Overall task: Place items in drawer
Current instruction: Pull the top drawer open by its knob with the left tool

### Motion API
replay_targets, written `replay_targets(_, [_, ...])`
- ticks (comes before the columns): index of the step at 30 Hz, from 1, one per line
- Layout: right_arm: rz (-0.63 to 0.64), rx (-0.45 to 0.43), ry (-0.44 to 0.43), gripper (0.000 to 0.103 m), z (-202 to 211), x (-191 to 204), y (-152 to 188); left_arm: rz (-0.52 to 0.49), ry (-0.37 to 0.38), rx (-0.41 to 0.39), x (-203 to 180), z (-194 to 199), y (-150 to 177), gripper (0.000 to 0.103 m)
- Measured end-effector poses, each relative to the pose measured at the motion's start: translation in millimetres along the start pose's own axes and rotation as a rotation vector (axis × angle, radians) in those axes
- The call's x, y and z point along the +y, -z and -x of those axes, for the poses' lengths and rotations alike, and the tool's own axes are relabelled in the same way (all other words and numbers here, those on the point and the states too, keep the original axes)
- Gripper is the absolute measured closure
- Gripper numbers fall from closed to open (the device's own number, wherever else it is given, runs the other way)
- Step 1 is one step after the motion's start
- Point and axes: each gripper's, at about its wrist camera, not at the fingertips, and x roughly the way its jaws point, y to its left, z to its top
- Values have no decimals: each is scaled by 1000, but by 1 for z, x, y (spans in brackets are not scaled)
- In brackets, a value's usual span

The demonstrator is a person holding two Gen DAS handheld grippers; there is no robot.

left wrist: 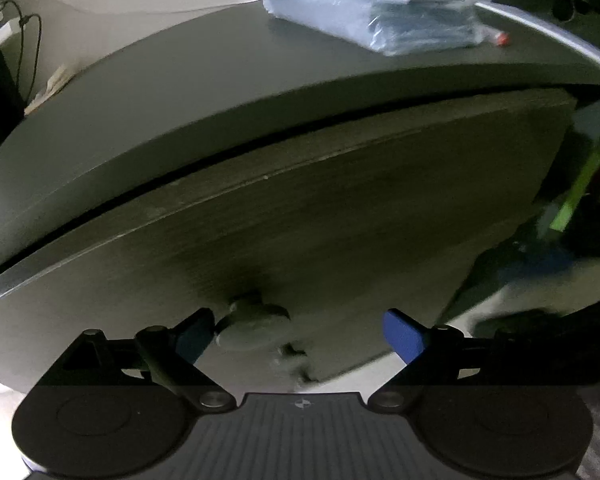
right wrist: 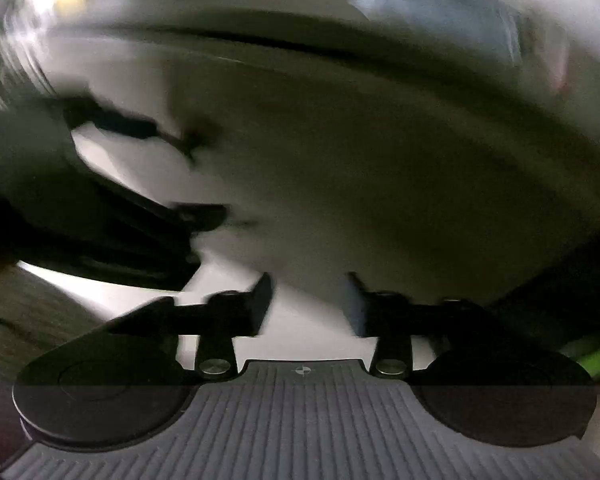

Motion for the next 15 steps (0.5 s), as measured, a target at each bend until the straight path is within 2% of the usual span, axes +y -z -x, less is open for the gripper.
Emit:
replay_targets(1, [-42,3,-43,49,6,0,1,16,12,-2,2,7,2,23])
replay_targets(2, [-74,6,-71,41,14,-2,3,36,18,-1,3,16,8,21])
replay_targets(3, [-82,-7,-70,31,24,-3,5,56,22,0,5,26,14,19])
replay_targets(5, [-76,-60,-8,20,46,-6,10,74,10,6,11,40,24,17])
replay_targets(8, [-155,-182,80,18,79,-24,9,132,-18,-21,23,59,28,17])
replay_targets(11, [-274,-285,147,18,96,-43,-5,205,-34,-107,35,81,16,16])
replay_targets(15, [-366,-261,231,19,83,-59,-33,231,-95,-232,43,98,-10,10])
